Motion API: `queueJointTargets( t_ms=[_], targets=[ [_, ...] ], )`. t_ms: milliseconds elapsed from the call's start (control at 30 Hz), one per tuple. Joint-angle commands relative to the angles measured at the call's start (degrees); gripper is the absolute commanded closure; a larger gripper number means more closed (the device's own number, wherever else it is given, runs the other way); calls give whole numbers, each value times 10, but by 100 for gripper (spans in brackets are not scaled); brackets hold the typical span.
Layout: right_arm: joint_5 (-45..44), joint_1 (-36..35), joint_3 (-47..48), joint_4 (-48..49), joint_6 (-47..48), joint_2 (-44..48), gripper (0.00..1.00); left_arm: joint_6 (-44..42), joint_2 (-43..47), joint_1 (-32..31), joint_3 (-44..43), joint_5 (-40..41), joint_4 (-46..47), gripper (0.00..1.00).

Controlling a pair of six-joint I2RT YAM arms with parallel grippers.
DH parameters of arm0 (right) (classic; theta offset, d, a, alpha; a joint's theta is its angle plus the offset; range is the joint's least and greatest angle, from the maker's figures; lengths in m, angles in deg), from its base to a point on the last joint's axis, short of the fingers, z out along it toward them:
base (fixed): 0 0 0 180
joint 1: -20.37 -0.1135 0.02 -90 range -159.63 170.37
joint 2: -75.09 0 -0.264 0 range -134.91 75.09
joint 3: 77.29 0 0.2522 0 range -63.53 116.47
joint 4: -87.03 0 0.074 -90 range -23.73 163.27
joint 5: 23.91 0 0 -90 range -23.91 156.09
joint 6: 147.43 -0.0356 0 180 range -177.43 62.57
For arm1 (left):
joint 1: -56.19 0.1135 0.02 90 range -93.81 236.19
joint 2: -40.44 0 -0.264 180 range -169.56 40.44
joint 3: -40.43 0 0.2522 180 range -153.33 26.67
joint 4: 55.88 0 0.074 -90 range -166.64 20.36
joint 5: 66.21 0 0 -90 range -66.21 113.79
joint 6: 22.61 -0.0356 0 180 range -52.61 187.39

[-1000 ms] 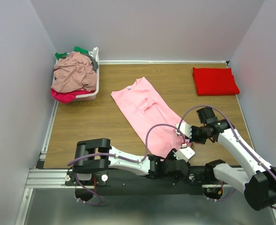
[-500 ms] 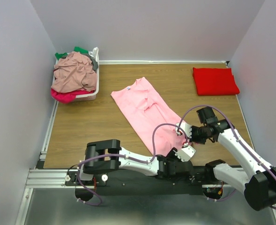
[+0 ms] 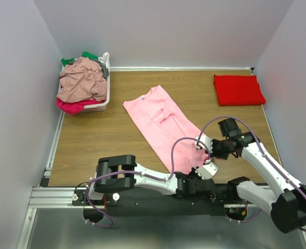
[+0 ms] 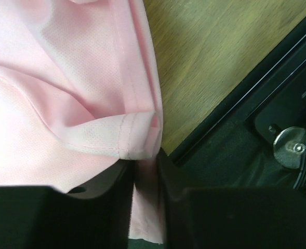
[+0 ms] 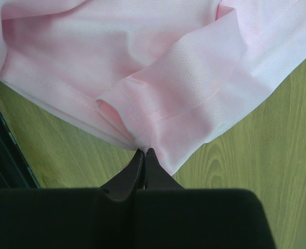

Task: Fold and stack the t-shirts
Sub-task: Fold the tshirt

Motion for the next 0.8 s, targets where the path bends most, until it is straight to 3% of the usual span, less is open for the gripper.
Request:
queueJointTargets(
  t_ms=[0, 200, 533, 767],
  targets=[
    [21, 1, 16, -10, -8, 0, 99, -8, -2, -3, -8, 7, 9, 76],
    [30, 1, 22, -9, -14, -3, 100, -25, 19, -3, 7, 5, 16, 100],
    [88, 0, 64, -11, -42, -36, 100, -100, 90, 5, 51, -10, 50, 100],
    [117, 0, 113, -10, -57, -79, 100, -155, 184, 60, 103, -60, 78, 100]
  ],
)
